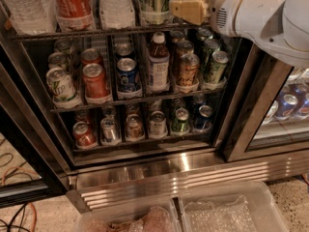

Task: Pick redbull can from top shelf of fridge

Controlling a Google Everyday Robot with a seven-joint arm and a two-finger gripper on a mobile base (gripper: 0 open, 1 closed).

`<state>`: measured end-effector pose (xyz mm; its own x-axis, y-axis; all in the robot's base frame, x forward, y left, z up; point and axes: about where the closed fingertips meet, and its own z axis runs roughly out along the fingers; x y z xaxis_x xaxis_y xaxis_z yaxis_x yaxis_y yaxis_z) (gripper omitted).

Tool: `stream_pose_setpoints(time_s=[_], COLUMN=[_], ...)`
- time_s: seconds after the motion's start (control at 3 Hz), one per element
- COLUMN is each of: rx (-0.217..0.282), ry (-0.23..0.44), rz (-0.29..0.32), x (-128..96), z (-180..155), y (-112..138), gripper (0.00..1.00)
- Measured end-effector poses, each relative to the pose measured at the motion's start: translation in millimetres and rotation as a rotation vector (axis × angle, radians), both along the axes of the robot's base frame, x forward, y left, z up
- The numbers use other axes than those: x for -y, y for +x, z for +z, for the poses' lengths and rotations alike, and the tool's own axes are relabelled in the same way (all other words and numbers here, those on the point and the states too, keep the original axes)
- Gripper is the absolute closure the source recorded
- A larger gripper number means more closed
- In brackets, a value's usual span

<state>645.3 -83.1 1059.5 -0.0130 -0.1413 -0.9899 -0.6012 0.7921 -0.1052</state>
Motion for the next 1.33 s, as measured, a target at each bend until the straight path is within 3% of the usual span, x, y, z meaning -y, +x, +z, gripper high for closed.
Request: stream_pose_setpoints(time_s=[0.33, 1.33], rx=[0.014, 0.026], ry=[0.010, -0.014], rz=[-0.038, -0.213], x=[-0.7, 13.8], z=[6.8, -3.0], y=[3.1, 8.1], gripper=[0.46, 0.45])
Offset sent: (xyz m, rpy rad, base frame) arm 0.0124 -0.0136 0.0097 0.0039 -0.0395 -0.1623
